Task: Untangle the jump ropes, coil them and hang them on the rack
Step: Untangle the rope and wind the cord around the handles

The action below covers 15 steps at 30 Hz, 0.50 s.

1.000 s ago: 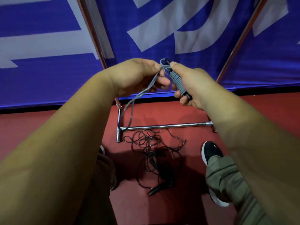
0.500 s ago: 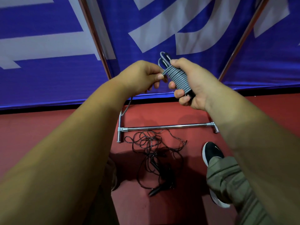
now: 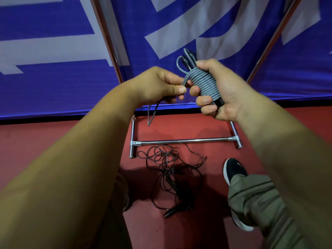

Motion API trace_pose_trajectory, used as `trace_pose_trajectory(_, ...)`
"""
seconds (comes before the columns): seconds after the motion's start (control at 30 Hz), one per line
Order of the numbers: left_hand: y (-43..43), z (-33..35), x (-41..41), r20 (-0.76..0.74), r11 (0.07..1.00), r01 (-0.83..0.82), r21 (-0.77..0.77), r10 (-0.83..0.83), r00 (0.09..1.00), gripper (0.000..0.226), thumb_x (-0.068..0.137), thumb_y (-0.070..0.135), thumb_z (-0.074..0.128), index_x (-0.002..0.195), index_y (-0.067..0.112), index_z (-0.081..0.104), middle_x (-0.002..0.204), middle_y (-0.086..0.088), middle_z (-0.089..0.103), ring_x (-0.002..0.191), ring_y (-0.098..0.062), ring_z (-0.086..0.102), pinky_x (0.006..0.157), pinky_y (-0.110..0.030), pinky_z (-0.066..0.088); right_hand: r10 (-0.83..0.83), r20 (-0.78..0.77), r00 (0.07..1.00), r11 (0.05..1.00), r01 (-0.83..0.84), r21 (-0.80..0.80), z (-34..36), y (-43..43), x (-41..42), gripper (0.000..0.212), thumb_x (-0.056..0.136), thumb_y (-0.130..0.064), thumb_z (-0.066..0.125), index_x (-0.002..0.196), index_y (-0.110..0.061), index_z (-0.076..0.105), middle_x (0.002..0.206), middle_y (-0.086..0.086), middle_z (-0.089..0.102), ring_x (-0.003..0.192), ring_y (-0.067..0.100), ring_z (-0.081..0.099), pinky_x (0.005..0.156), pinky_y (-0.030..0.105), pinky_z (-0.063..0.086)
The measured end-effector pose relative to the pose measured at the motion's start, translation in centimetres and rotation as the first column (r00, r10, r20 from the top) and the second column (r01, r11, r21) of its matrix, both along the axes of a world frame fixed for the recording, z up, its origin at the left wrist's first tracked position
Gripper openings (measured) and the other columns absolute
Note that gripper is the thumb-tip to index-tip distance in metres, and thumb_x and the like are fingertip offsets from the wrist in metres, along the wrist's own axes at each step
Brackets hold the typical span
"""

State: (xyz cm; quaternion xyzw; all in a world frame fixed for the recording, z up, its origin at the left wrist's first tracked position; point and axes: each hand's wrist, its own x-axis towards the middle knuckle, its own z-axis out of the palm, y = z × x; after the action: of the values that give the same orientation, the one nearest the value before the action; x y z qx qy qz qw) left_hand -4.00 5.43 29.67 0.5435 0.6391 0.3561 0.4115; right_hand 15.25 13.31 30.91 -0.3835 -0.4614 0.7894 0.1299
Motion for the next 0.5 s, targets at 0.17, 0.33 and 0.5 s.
trace_pose_trajectory(0.17,-0.1,0.2,0.0,-0.089,0.998,-0.042,0.038,0.046,0.995,0.016,0.089,0.015,0.083,0.103,0.025,0.083,0.099,-0.011,0.081,0.097,-0.025,0.076,0.098,-0.043,0.06,0.064,-0.004,0.998,0.997,-0.064,-0.039,0.1,-0.3,-0.1,0.046,0.097,-0.059,0.06,0.09,-0.014,0.066,0.072,-0.003,0.056,0.044,0.007,0.035,0.034,0.018,0.024)
trace_pose_trajectory(0.33,-0.2,0.2,-0.2,-0.136,0.992,-0.053,0.116,0.068,0.988,0.019,0.085,0.008,0.084,0.078,0.025,0.079,0.07,0.001,0.075,0.067,-0.007,0.066,0.07,-0.028,0.06,0.228,-0.028,0.973,0.968,-0.23,-0.103,-0.2,-0.9,0.0,0.048,0.096,-0.058,0.057,0.089,-0.011,0.069,0.073,-0.001,0.056,0.041,0.007,0.038,0.035,0.016,0.024)
trace_pose_trajectory(0.5,-0.5,0.5,-0.6,-0.162,0.986,0.054,0.16,-0.027,0.986,0.02,0.086,-0.01,0.071,0.094,0.006,0.079,0.085,-0.012,0.078,0.078,-0.014,0.072,0.076,-0.033,0.062,0.431,0.001,0.902,0.89,-0.425,-0.168,-0.5,-1.6,0.4,0.053,0.082,-0.057,0.06,0.089,-0.01,0.084,0.074,0.002,0.062,0.039,0.007,0.041,0.036,0.016,0.027)
